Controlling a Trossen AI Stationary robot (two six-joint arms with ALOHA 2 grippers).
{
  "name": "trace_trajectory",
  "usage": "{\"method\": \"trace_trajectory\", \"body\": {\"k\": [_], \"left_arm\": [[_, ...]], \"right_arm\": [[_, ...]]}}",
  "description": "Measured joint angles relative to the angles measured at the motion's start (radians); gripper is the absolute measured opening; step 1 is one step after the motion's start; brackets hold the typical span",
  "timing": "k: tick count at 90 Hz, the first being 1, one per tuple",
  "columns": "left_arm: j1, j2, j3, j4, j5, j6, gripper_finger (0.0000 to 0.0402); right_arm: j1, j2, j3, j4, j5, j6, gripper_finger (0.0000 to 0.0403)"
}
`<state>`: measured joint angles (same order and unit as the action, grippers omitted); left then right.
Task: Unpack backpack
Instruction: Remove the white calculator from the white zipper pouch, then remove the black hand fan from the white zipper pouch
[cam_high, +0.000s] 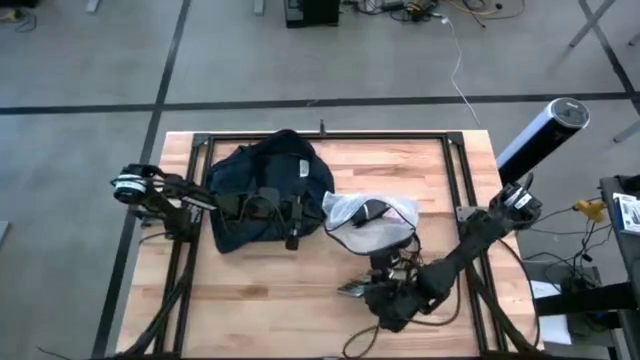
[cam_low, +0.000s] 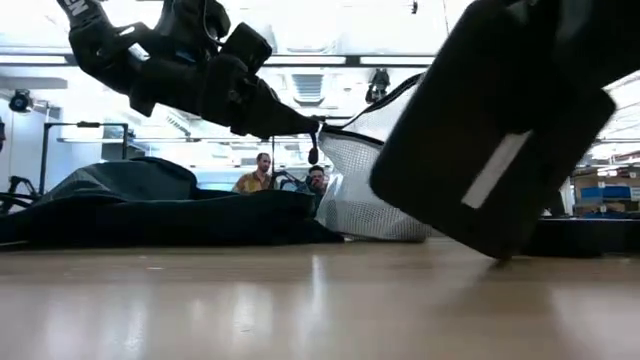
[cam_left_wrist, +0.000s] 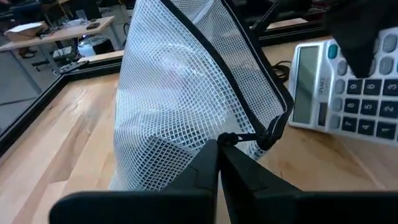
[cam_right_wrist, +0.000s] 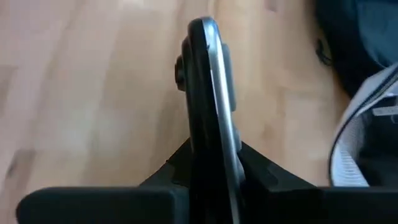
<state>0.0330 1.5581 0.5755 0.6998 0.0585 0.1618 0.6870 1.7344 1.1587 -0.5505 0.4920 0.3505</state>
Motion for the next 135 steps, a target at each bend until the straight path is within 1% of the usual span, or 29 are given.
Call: {"method": "trace_trajectory", "body": {"k": [8,25,37,49,66,82,107,122,130,135], "left_arm": [[0.0,0.0,0.0,-0.004,-0.001,-0.007,0.0],[-0.004,0.0,-0.001,-0.009,-0.001,-0.02,0.0],[-0.005,0.0,-0.001,-0.015,-0.003,-0.042,0.0],[-0.006,0.0,-0.002,-0.021,-0.004,-0.049,0.0],[-0.006,0.0,-0.002,-0.021,-0.004,-0.049,0.0],[-0.006,0.0,-0.002,-0.021,-0.004,-0.049,0.0],[-0.006,0.0,-0.002,-0.022,-0.004,-0.044,0.0],[-0.006,0.0,-0.002,-0.024,-0.004,-0.044,0.0],[-0.006,0.0,-0.002,-0.027,-0.003,-0.044,0.0],[-0.006,0.0,-0.002,-0.027,-0.001,-0.044,0.0]], "right_arm": [[0.001,-0.001,-0.003,0.004,-0.014,-0.009,0.005],[-0.01,-0.003,-0.076,0.061,-0.017,-0.002,0.0097],[-0.013,-0.002,-0.091,0.122,-0.016,-0.016,0.0114],[-0.013,0.001,-0.081,0.119,-0.031,-0.03,0.0123],[-0.013,-0.003,-0.034,0.064,-0.05,-0.033,0.0137],[-0.015,-0.008,0.005,0.069,-0.045,-0.078,0.0149],[-0.018,-0.012,0.046,0.015,-0.036,-0.06,0.017],[-0.018,-0.013,0.062,0.004,-0.033,-0.063,0.0176],[-0.023,-0.013,0.061,0.004,-0.016,-0.062,0.0174],[-0.028,-0.013,0.059,0.005,0.039,-0.054,0.0171]]}}
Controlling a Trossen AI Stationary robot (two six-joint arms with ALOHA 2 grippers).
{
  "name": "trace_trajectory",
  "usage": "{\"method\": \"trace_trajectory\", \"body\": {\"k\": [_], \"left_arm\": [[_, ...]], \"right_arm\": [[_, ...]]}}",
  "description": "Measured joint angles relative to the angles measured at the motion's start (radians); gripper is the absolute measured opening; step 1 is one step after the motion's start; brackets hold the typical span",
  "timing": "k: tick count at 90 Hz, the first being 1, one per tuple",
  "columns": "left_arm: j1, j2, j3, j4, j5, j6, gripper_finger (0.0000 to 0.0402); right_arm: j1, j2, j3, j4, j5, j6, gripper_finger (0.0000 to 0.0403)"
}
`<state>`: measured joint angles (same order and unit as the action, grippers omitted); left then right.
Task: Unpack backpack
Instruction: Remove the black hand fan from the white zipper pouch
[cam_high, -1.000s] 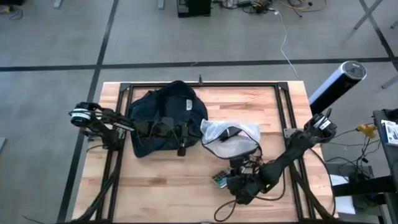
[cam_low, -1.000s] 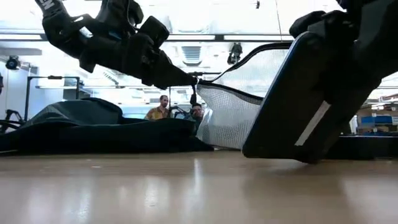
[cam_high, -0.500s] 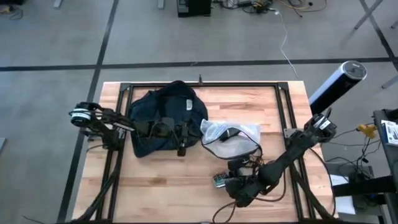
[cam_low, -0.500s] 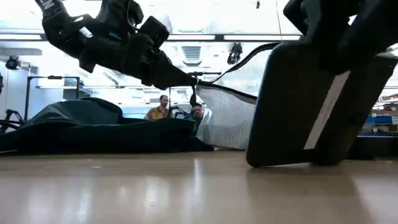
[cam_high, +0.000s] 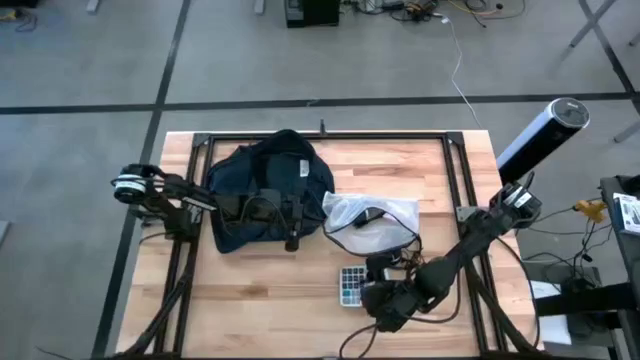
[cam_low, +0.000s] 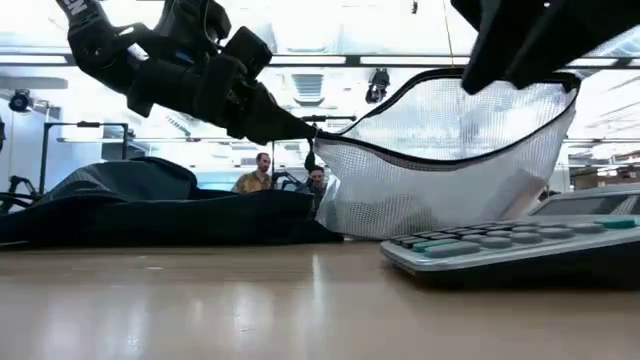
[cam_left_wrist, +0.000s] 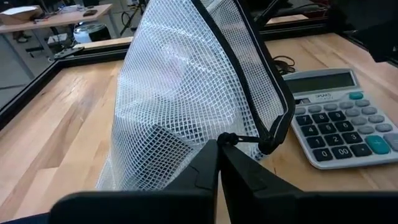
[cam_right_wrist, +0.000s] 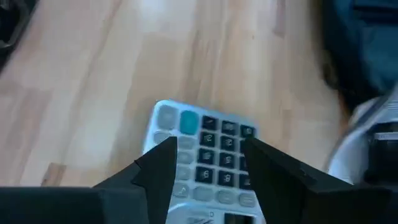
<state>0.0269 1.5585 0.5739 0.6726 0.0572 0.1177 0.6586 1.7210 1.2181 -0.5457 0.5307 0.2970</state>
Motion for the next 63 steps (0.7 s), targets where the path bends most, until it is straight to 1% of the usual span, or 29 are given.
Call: {"method": "trace_trajectory", "body": {"k": [10,18,27,41,50,63], "left_arm": [[-0.002,0.0,0.0,-0.004,0.036,-0.001,0.0],[-0.013,0.0,0.0,-0.026,0.06,-0.004,0.0],[-0.037,0.0,0.0,-0.049,0.063,-0.002,0.0],[-0.077,0.0,0.0,-0.047,0.062,0.032,0.0],[-0.099,0.0,0.0,-0.038,0.062,0.055,0.0],[-0.129,0.0,0.0,-0.042,0.059,0.07,0.0]], "right_arm": [[-0.039,0.0,-0.016,-0.023,0.136,0.047,0.0163],[-0.099,0.0,-0.034,-0.069,0.211,0.18,0.0155],[-0.181,-0.001,-0.077,-0.075,0.203,0.31,0.0146],[-0.265,-0.001,-0.157,-0.029,0.189,0.414,0.0143],[-0.286,-0.002,-0.19,-0.019,0.188,0.468,0.0156],[-0.31,-0.004,-0.239,-0.018,0.214,0.532,0.0186]]}}
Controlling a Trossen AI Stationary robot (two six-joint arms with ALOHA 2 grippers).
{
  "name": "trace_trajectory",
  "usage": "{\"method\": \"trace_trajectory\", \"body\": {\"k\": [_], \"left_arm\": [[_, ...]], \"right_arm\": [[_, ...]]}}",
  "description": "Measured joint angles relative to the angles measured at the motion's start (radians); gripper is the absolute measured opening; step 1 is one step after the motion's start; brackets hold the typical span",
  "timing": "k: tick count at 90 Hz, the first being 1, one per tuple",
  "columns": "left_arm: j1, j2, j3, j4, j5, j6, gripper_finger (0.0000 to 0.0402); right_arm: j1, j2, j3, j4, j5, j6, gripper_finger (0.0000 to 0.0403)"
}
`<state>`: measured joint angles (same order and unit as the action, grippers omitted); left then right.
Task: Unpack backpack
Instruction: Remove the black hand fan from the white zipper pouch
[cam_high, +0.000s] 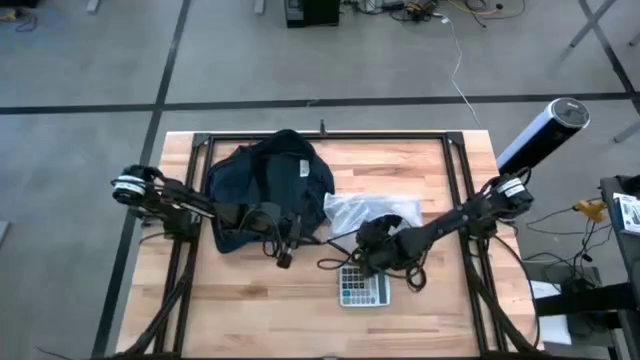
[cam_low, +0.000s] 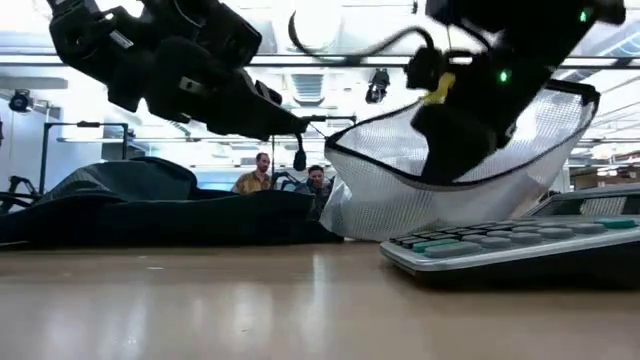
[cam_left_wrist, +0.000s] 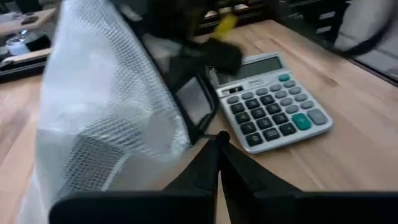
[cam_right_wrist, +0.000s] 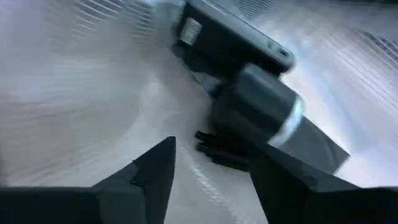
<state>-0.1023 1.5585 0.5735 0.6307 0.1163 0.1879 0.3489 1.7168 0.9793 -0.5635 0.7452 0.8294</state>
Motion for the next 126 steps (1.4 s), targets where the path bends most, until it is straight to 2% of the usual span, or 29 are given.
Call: {"method": "trace_trajectory", "body": {"k": [14,39,55,68,80,101,115,126], "left_arm": [[-0.031,0.0,0.0,-0.002,-0.004,0.045,0.0],[-0.039,0.0,0.0,0.022,0.0,0.092,0.0],[-0.039,0.0,0.0,0.024,0.012,0.092,0.0],[-0.039,0.0,0.0,0.046,0.107,0.123,0.0],[-0.04,0.0,0.001,0.095,0.203,0.154,0.0],[-0.04,-0.034,0.002,0.114,0.207,0.161,0.0],[-0.041,-0.041,0.002,0.108,0.135,0.163,0.0005],[-0.039,-0.041,0.002,0.1,0.078,0.163,0.001]], "right_arm": [[-0.018,-0.001,-0.064,0.082,0.067,0.09,0.0222],[-0.056,-0.001,-0.213,0.487,0.205,0.106,0.0281],[-0.083,-0.002,-0.234,0.493,0.199,0.068,0.0301],[-0.109,-0.01,-0.234,0.498,0.196,-0.024,0.0304],[-0.146,-0.01,-0.238,0.497,0.136,-0.153,0.0295],[-0.151,-0.045,-0.282,0.496,0.111,-0.283,0.028],[-0.159,-0.084,-0.339,0.538,0.053,-0.432,0.0283],[-0.189,-0.156,-0.384,0.624,-0.08,-0.584,0.029]]}}
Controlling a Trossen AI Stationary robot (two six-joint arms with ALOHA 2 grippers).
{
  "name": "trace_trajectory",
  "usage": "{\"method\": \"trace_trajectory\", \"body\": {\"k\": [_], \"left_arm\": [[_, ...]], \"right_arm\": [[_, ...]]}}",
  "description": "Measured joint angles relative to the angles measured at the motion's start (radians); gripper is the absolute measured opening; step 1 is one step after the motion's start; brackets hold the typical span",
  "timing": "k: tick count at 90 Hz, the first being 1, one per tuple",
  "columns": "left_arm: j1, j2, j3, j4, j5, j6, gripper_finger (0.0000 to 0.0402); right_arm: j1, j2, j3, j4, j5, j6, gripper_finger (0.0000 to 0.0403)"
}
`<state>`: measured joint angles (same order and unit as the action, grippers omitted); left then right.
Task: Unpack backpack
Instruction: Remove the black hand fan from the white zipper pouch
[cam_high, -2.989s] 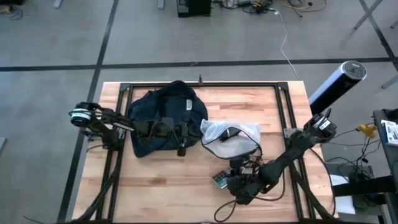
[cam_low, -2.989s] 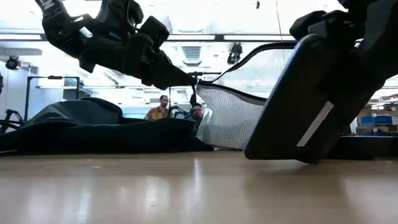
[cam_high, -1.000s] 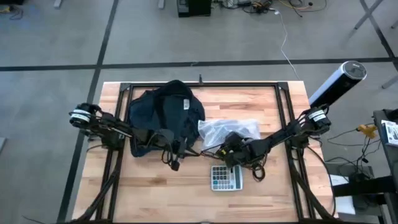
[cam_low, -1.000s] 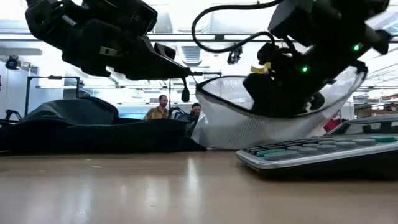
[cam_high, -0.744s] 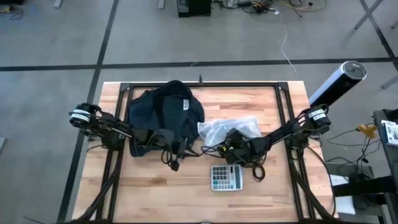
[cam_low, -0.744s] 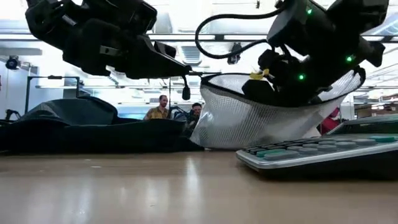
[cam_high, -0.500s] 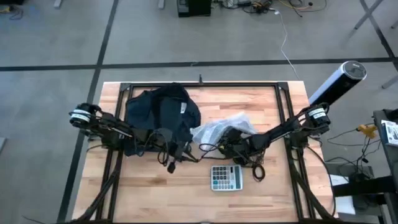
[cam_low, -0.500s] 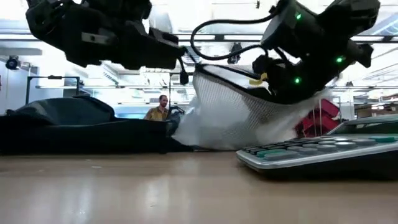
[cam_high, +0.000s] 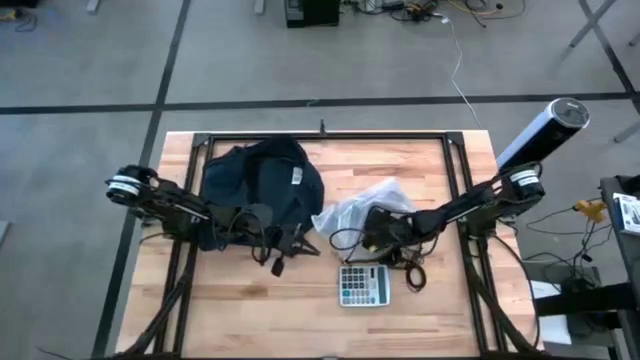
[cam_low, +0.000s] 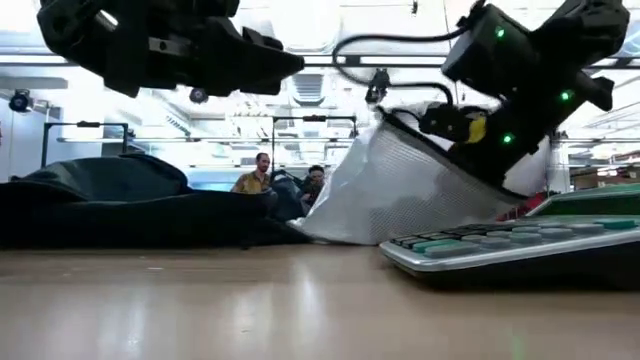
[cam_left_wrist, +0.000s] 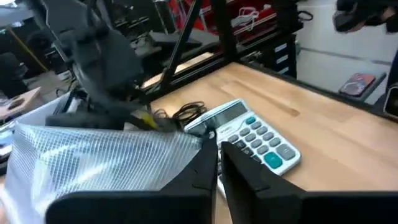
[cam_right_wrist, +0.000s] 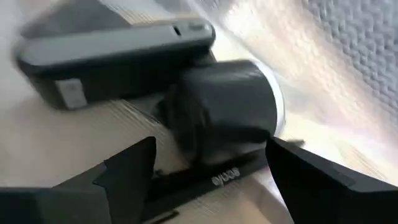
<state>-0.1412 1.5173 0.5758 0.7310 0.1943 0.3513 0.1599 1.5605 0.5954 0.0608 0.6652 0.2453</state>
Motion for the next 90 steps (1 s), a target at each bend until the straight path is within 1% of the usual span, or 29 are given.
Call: {"method": "trace_trajectory", "body": {"k": [7,13,19,22,25,30,40,45,50,58,72,82,90], "left_arm": [[0.003,-0.001,0.0,-0.027,-0.066,0.007,0.0011],[0.019,-0.002,0.0,-0.059,-0.173,0.014,0.0011],[0.061,0.0,0.0,-0.074,-0.272,0.013,0.0011],[0.094,0.003,0.0,-0.078,-0.293,0.006,0.0011],[0.136,0.013,0.0,-0.078,-0.293,-0.01,0.0011],[0.217,0.032,0.0,-0.077,-0.237,-0.044,0.0011],[0.379,0.109,0.008,-0.019,-0.025,-0.118,0.0011],[0.435,0.167,0.024,0.03,0.066,-0.153,0.0011],[0.466,0.234,0.046,0.065,0.129,-0.175,0.0011],[0.468,0.352,0.105,0.088,0.162,-0.188,0.001],[0.445,0.522,0.228,0.083,0.168,-0.19,0.001],[0.445,0.576,0.293,0.067,0.178,-0.201,0.001],[0.446,0.591,0.314,0.06,0.198,-0.205,0.001]], "right_arm": [[-0.026,-0.059,-0.01,0.041,-0.059,-0.061,0.0294],[-0.051,-0.095,-0.018,0.038,-0.09,-0.092,0.0297],[-0.076,-0.118,-0.026,0.033,-0.131,-0.133,0.0298],[-0.09,-0.126,-0.026,0.036,-0.15,-0.145,0.0298],[-0.103,-0.131,-0.028,0.039,-0.171,-0.158,0.0297],[-0.131,-0.132,-0.029,0.034,-0.218,-0.177,0.0293],[-0.186,-0.129,-0.031,0.034,-0.315,-0.205,0.0287],[-0.212,-0.129,-0.03,0.034,-0.346,-0.222,0.0284],[-0.233,-0.129,-0.03,0.032,-0.365,-0.241,0.0282],[-0.25,-0.134,-0.017,0.004,-0.386,-0.262,0.0283],[-0.254,-0.133,0.045,-0.116,-0.39,-0.322,0.0292],[-0.274,-0.131,0.096,-0.231,-0.392,-0.344,0.0297],[-0.296,-0.131,0.112,-0.251,-0.436,-0.373,0.0297]]}}
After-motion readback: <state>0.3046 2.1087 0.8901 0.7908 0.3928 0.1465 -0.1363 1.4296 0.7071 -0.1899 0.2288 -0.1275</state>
